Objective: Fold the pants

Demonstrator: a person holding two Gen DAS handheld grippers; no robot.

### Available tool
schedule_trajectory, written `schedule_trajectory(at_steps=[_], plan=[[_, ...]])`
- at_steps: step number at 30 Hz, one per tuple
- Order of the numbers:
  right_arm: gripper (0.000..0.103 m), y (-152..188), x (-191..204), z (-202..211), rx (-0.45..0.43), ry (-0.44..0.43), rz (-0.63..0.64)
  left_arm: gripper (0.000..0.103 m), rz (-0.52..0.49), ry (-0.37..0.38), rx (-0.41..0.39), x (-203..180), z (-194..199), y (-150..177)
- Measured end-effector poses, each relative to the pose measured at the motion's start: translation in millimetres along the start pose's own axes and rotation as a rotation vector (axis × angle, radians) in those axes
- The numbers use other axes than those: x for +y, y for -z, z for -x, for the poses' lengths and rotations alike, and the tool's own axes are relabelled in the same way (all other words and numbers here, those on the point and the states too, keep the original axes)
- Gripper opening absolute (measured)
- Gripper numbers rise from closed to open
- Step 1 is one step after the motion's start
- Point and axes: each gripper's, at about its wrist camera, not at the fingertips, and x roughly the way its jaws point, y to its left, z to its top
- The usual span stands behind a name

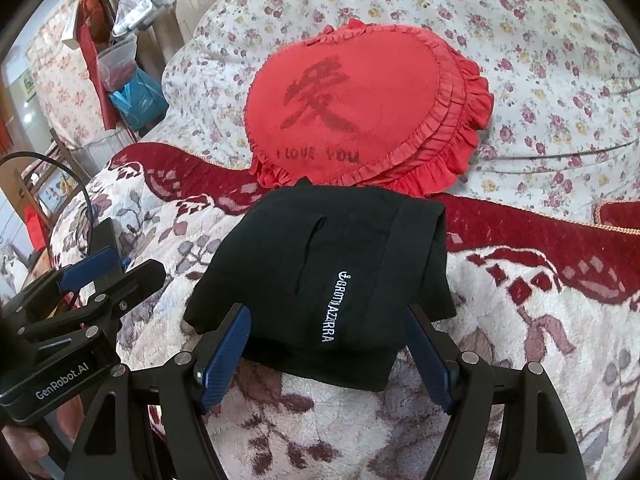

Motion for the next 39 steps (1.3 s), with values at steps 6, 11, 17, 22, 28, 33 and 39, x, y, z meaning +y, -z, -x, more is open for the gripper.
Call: schedule_trajectory(at_steps=[6, 11, 17, 22, 28, 33, 39], plan=[[0.076, 1, 0, -2, 0.003, 0.0, -0.004, 0.072, 0.001, 0.0, 0.002, 0, -3, 2], [0.076, 3, 1, -6, 0.014, -0.002, -0.006, 0.072, -0.001, 0.002, 0.006, 0, -5, 3], [0.077, 4, 3, -8, 0.019, -0.006, -0.005, 0.072, 0.002, 0.001, 0.009, 1, -6, 3], [0.077, 4, 2, -9, 0.021, -0.005, -0.005, 0.072, 0.0, 0.0, 0.011, 1, -8, 5], [0.077, 4, 3, -10, 0.024, -0.004, -0.008, 0.072, -0.001, 0.004, 0.014, 2, -10, 6], [0.077, 6, 3, -12, 0.026, -0.003, -0.006, 0.072, 0.004, 0.001, 0.016, 3, -10, 8], [0.078, 7, 3, -13, 0.032, -0.004, -0.01, 0.072, 0.003, 0.003, 0.021, 3, -11, 8]])
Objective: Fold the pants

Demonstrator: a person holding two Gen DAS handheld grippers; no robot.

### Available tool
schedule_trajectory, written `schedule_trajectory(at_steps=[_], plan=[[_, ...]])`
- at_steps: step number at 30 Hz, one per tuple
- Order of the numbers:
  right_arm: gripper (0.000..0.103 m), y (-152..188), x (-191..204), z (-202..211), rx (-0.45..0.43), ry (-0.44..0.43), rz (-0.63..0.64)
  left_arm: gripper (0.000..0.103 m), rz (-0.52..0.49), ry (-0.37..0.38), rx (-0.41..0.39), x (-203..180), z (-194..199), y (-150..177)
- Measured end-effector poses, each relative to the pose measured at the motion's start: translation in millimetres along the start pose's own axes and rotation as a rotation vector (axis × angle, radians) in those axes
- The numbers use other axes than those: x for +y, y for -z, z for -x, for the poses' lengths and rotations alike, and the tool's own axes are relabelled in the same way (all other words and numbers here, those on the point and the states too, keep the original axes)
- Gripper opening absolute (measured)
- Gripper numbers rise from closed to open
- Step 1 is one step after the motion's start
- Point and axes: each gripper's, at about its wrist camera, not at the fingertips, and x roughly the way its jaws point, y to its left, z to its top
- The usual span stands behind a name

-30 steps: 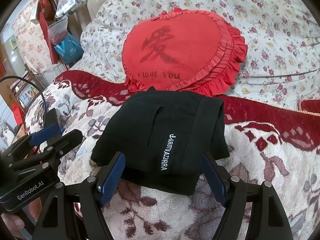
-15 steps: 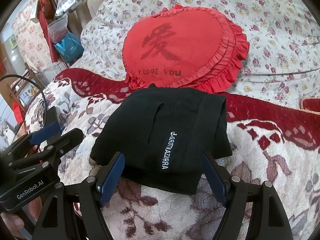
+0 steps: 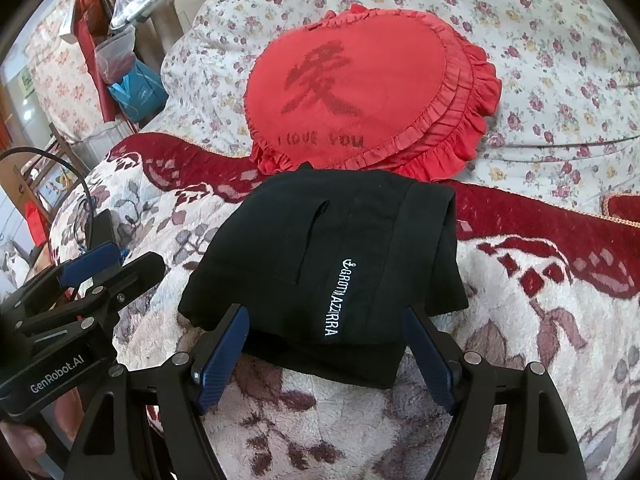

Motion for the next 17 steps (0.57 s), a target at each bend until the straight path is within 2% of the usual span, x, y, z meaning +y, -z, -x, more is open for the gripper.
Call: schedule_trajectory(at_steps=[17], plan=[[0.078, 0.6, -0.5, -2.6, 0.006, 0.005, -0.001, 0.072, 0.0, -0.002, -0.002, 0.8, 0.4, 0.5]])
